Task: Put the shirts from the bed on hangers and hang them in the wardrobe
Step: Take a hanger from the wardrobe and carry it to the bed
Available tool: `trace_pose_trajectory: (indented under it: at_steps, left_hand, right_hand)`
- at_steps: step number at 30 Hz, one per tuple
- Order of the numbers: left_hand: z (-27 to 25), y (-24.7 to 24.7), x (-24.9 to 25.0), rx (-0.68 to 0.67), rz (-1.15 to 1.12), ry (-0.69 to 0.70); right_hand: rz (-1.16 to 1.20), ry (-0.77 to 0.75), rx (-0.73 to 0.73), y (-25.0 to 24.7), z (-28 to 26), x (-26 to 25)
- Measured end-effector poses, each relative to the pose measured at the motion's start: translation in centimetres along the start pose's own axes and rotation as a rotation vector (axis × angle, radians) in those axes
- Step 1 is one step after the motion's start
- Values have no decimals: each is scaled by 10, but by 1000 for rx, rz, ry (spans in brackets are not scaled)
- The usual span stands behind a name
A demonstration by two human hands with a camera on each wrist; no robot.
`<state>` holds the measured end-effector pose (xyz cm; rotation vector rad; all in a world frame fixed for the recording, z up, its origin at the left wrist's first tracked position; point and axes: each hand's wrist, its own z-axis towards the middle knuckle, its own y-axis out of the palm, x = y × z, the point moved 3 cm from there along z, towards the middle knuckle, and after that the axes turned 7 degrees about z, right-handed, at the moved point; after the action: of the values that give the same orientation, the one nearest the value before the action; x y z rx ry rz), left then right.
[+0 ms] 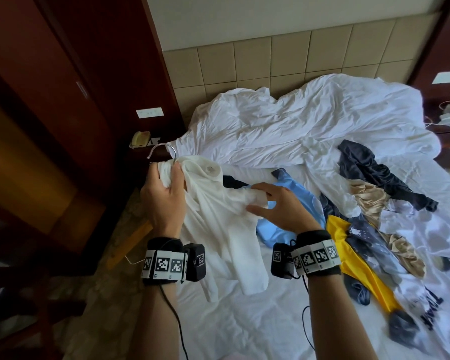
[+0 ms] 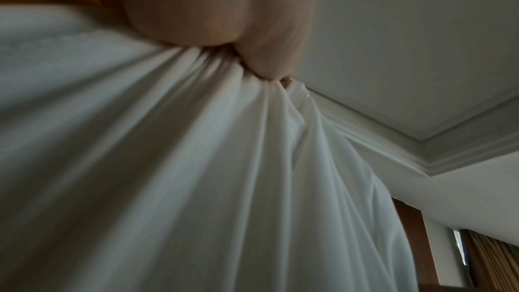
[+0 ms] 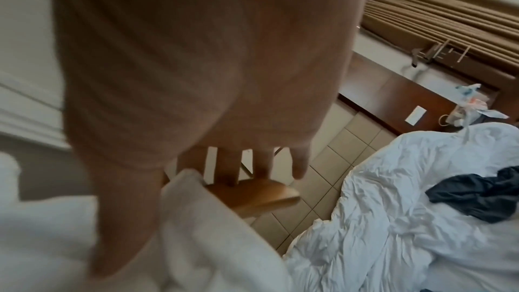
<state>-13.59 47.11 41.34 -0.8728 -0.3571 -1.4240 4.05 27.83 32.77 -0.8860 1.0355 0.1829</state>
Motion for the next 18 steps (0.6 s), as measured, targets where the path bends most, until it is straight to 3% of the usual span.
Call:
trace_pose_trajectory:
  at_steps: [3,7,15,18]
  left_hand:
    - [-1,3,5,-88,-8,15]
    - [-3,10,17,-164,10,104]
    - [-8,14,27,-196,33,157]
    - [-13,21,32,-233,62,160]
  right_hand:
    - [-133,-119,72,7,6,-10]
    - [-189,-136,-66,24,8,-35]
    - [-52,-116,-120,23,5,-63]
    - [110,-111,-173,23,3,-77]
